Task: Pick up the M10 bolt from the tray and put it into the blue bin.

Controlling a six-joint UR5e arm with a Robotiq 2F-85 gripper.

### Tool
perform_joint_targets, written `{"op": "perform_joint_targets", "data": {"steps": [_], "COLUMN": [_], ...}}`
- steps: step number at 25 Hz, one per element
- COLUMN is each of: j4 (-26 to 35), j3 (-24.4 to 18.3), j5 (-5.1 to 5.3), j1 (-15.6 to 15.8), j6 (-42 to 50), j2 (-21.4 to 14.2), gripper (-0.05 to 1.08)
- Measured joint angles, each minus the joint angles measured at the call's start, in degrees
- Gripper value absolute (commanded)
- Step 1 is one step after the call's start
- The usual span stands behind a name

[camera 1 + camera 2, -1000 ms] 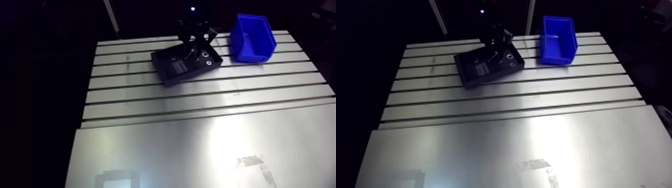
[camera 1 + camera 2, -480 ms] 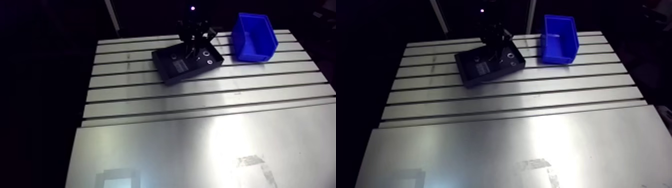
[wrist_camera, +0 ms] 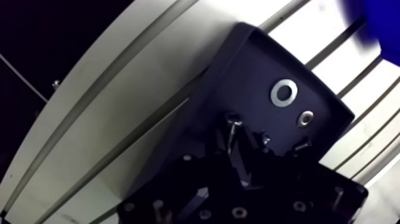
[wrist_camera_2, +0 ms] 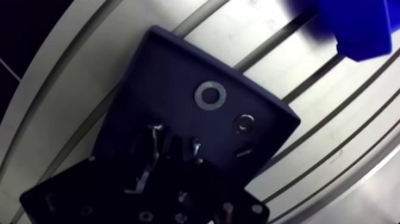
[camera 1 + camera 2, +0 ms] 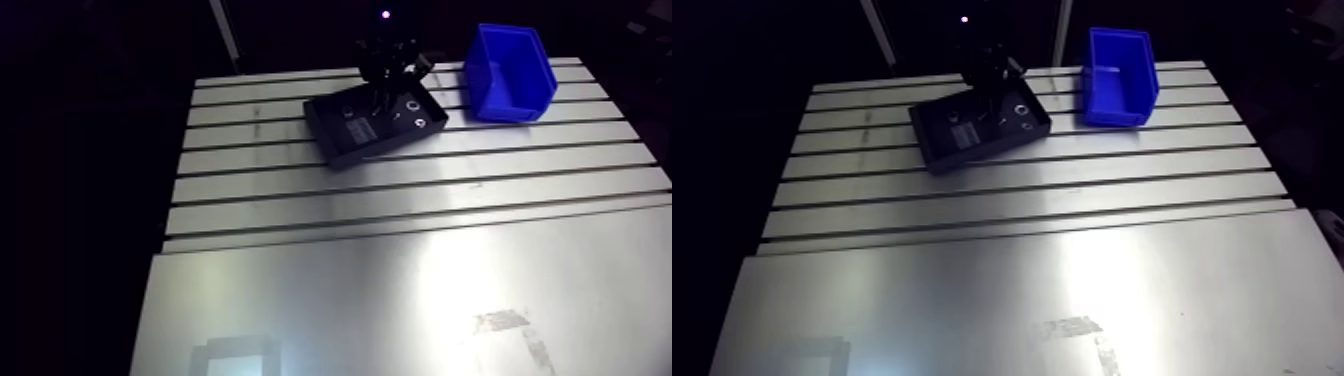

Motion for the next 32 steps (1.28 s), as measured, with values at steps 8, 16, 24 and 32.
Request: {"op": "perform_joint_targets", "data": {"steps": [8,16,24,32], "j4": [0.00,0.00,0.00,0.53], "j3": [-0.09,-0.34,-0.65,-0.79], "j5": [0.00,0.00,0.01,-0.15], "j1": [0.00,0.06,0.28,1.41], "j6": [0.00,0.02,0.08,0.02], "j2": [0.07,0.16,0.05,-1.69], "gripper": [0.79,0.84,0.99,1.01]}}
